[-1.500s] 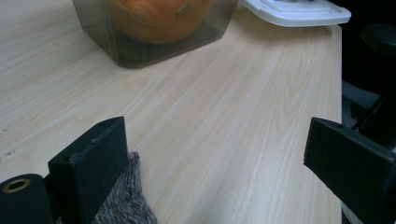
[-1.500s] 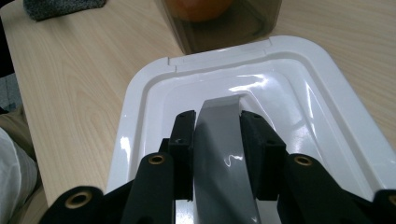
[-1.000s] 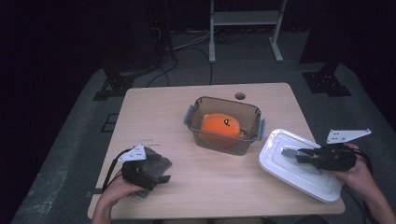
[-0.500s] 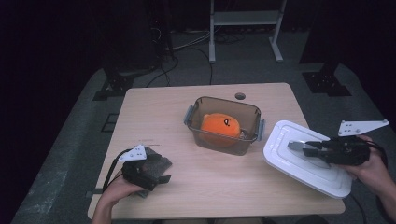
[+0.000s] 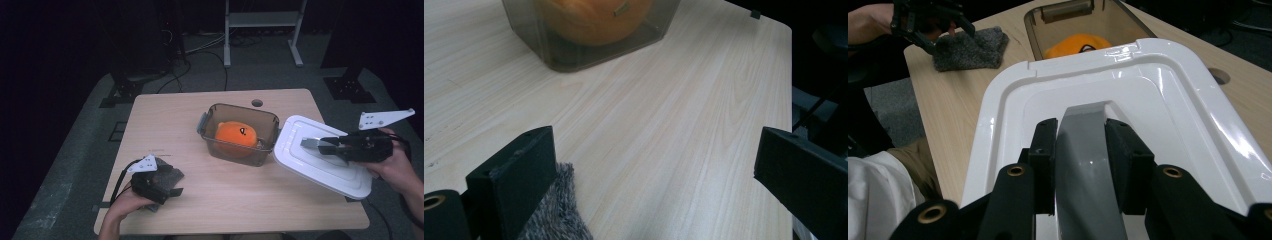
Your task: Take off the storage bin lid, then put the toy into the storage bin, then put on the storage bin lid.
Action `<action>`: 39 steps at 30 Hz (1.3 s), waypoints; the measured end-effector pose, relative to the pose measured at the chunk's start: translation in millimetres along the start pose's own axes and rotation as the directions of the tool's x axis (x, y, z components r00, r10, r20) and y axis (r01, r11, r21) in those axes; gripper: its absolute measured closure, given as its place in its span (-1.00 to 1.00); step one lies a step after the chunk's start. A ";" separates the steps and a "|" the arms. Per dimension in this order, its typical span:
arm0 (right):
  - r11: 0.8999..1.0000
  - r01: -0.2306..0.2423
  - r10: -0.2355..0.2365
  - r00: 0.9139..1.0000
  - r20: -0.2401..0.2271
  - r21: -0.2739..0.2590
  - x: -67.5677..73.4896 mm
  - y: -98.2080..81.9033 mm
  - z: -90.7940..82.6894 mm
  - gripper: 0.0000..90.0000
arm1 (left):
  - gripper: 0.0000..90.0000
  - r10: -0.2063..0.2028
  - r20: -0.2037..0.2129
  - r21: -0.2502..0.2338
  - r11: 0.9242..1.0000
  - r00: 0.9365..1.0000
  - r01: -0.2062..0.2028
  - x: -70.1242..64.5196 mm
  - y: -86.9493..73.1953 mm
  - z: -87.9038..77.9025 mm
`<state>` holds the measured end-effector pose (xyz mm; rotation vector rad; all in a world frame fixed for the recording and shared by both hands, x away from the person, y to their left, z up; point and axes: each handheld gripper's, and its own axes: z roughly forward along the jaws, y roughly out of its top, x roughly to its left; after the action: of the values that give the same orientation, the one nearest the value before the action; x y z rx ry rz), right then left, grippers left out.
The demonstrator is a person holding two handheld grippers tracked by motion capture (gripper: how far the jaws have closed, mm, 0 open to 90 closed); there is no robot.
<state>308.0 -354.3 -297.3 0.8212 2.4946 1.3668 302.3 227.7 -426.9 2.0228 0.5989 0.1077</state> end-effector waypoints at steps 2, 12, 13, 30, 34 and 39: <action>1.000 0.016 -0.016 1.000 -0.010 -0.003 0.6 8.2 3.8 0.46 | -0.94 -0.001 0.001 0.000 1.000 1.000 0.001 0.2 -0.2 -0.2; 0.998 0.063 -0.063 0.996 -0.056 -0.001 2.4 52.2 28.5 0.46 | -0.94 0.002 0.007 0.001 1.000 1.000 -0.002 0.1 -0.4 -0.6; 0.998 0.066 -0.066 0.996 -0.060 -0.002 2.4 56.2 31.7 0.46 | -0.94 0.003 0.008 0.004 1.000 1.000 -0.003 0.4 -0.8 -0.3; 0.996 0.090 -0.089 0.990 -0.108 0.013 -1.0 104.4 84.6 0.46 | -0.94 0.005 0.012 0.006 1.000 1.000 -0.005 1.0 -1.8 -1.3; 0.996 0.090 -0.088 0.990 -0.110 0.018 -3.6 113.4 95.9 0.46 | -0.94 0.003 0.011 -0.002 1.000 1.000 -0.003 1.6 -1.6 -2.0; 0.996 0.085 -0.081 0.990 -0.118 0.028 -6.7 120.1 109.5 0.46 | -0.94 0.005 0.010 -0.001 1.000 1.000 -0.005 2.1 -1.9 -3.0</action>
<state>403.7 -228.0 -260.8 0.6535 2.6134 1.3874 302.5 231.8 -427.3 2.0230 0.5882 0.1009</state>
